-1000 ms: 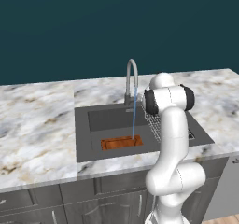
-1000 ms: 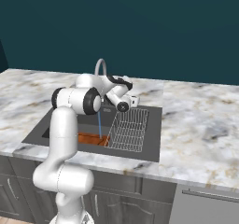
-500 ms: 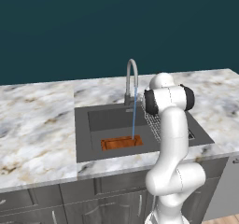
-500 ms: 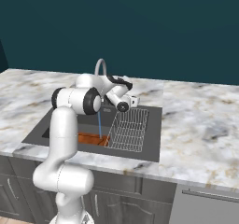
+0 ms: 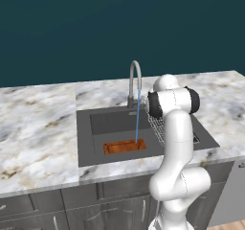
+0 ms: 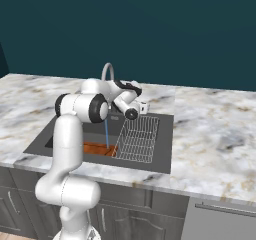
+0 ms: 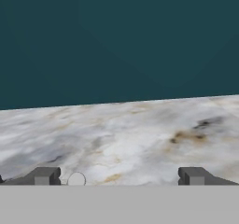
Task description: Turn on the sink faucet with hot water and rinse the cutting board for ten seconds, then turn off the faucet. Push the cutting board to reach the water if necessary.
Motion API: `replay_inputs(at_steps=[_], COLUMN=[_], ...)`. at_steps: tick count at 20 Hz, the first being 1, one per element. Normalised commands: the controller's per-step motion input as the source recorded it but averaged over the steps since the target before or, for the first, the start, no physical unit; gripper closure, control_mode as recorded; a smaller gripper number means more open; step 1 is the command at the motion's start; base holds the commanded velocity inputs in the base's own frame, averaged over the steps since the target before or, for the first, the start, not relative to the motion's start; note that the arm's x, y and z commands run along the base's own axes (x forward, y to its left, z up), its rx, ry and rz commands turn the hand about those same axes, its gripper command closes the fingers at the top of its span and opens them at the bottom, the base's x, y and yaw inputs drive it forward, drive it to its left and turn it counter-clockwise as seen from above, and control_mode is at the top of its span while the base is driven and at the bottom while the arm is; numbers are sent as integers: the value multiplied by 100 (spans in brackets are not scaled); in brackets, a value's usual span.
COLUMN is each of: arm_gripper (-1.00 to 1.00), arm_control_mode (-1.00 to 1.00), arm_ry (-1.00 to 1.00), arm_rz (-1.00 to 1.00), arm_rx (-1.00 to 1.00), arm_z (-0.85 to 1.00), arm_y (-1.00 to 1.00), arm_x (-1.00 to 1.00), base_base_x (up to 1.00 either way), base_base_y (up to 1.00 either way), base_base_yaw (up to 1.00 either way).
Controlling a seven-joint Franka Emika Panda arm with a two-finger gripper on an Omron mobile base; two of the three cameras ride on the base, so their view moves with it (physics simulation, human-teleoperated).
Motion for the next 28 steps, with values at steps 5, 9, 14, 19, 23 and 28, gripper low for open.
replay_inputs(at_steps=[5,9,14,19,23,28], arm_gripper=[-100,-100,-100,-100,-100,-100], arm_control_mode=[-100,-100,-100,-100,-100,-100], arm_ry=[0,0,0,0,0,0], arm_rz=[0,0,0,0,0,0], arm_rx=[0,0,0,0,0,0], arm_z=[0,0,0,0,0,0], arm_y=[0,0,0,0,0,0], arm_x=[0,0,0,0,0,0], base_base_x=[0,0,0,0,0,0], base_base_y=[0,0,0,0,0,0], base_base_yaw=[0,0,0,0,0,0])
